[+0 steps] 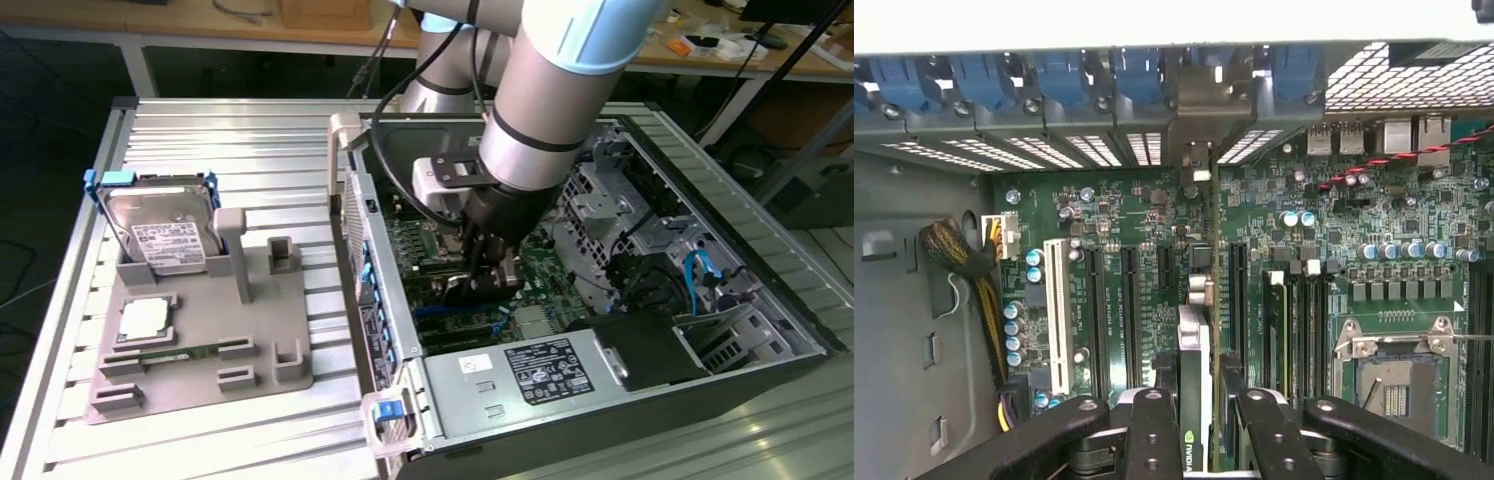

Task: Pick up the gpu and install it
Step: 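Insert the gpu into the slot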

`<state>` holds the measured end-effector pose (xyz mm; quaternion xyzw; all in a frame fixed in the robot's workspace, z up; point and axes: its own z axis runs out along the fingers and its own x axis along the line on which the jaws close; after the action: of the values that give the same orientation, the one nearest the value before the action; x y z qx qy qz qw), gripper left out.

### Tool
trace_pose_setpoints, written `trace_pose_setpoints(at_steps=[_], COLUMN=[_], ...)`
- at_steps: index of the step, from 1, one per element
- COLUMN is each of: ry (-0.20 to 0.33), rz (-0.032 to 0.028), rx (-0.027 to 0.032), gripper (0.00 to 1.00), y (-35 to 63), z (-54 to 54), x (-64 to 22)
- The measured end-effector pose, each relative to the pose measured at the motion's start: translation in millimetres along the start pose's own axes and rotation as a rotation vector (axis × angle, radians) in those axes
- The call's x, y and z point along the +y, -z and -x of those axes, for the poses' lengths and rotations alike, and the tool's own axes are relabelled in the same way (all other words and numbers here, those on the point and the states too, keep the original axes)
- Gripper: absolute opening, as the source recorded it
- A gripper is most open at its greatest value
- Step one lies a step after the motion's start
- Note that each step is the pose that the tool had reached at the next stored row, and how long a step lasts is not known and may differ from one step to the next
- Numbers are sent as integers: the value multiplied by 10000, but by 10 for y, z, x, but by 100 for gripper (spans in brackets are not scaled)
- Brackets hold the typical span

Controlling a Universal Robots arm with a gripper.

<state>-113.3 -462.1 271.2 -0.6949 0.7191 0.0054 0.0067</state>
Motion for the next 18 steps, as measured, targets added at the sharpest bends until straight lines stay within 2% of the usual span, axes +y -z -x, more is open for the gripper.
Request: trace_pose_setpoints(at_steps=[18], ry=[0], rz=[10], rx=[3], gripper=[27], y=[-49], z=[-1], x=[9])
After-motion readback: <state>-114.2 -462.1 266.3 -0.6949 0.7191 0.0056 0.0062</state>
